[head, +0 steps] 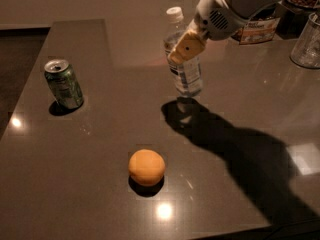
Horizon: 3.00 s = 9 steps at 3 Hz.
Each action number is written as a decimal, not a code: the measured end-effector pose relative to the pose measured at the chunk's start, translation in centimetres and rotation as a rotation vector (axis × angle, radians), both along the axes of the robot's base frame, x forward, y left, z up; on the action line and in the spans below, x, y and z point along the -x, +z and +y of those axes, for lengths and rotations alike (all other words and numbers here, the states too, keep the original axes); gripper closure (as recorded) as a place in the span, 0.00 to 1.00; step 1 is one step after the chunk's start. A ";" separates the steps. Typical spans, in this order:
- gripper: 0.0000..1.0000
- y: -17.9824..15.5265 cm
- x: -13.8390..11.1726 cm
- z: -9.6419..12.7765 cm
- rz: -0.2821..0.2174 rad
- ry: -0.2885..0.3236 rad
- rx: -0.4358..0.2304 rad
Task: Knock blue plastic bottle over
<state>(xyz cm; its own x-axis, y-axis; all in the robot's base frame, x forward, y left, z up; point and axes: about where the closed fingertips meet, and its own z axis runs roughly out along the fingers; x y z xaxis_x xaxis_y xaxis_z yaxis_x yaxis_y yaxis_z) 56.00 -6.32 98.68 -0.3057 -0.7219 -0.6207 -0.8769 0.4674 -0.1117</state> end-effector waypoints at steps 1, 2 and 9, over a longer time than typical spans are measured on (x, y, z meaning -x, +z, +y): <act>1.00 0.1 1.7 -0.7 0.035 0.038 0.127; 1.00 -0.6 3.0 -0.6 0.067 0.100 0.234; 0.30 -8.3 3.4 3.7 0.197 0.426 0.551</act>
Offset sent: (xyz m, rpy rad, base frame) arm -0.0435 -0.0066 -0.0143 -0.3709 0.1115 0.1799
